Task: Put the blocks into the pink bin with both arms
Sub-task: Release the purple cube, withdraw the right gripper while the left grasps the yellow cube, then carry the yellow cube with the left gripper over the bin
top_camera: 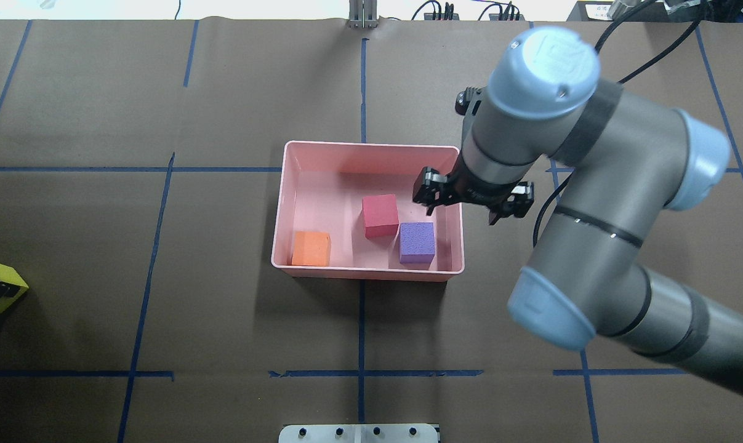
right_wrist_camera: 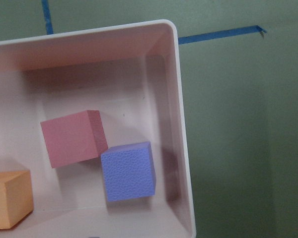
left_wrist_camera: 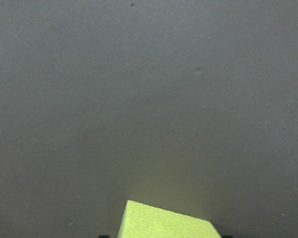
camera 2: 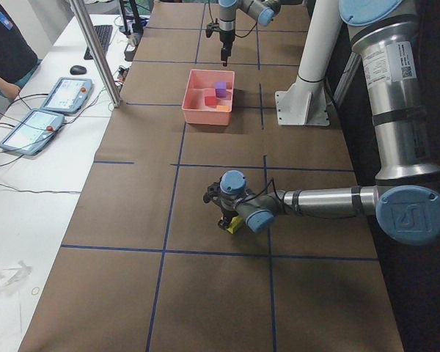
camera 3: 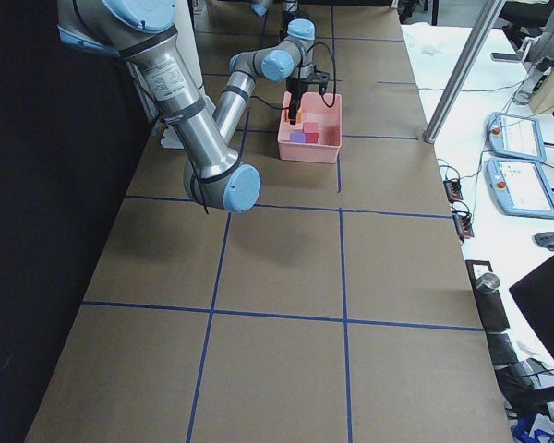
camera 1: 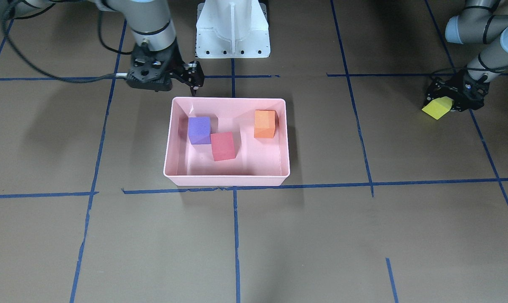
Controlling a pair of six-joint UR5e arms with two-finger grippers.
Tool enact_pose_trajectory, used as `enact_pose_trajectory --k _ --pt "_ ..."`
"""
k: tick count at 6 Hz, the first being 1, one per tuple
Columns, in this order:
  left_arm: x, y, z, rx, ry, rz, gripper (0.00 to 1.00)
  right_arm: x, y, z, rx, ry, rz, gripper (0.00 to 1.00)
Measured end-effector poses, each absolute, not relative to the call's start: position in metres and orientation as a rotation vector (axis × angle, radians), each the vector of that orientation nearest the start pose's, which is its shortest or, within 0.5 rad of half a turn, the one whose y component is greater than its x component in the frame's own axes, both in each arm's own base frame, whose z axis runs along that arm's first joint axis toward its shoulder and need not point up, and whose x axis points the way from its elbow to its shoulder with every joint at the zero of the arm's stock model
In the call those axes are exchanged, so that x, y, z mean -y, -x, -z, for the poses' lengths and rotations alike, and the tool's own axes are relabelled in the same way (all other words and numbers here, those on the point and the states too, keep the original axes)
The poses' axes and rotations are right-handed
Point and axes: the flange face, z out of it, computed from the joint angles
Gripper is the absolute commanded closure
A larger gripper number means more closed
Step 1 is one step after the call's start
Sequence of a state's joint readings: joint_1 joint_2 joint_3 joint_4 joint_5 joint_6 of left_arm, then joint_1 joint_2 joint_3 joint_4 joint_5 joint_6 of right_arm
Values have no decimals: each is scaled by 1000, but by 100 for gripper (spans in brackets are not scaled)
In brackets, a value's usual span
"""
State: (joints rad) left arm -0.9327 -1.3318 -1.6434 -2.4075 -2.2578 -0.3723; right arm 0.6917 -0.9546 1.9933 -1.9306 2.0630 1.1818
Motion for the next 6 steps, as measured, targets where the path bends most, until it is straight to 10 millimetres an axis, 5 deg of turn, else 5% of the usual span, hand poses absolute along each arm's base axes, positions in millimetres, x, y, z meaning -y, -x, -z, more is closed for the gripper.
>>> enact_pose_trajectory --k 1,2,4,6 --pt "395 -194 -601 -910 -242 -434 52 450 363 -193 812 41 -70 0" --pt "430 -204 -541 -906 -237 -395 51 464 339 -215 795 11 -6 0" --pt "491 -233 -385 -893 -186 -299 51 487 276 -278 761 -34 149 0" --pt "514 -295 -231 -900 -98 -146 50 489 196 -349 724 -75 301 0"
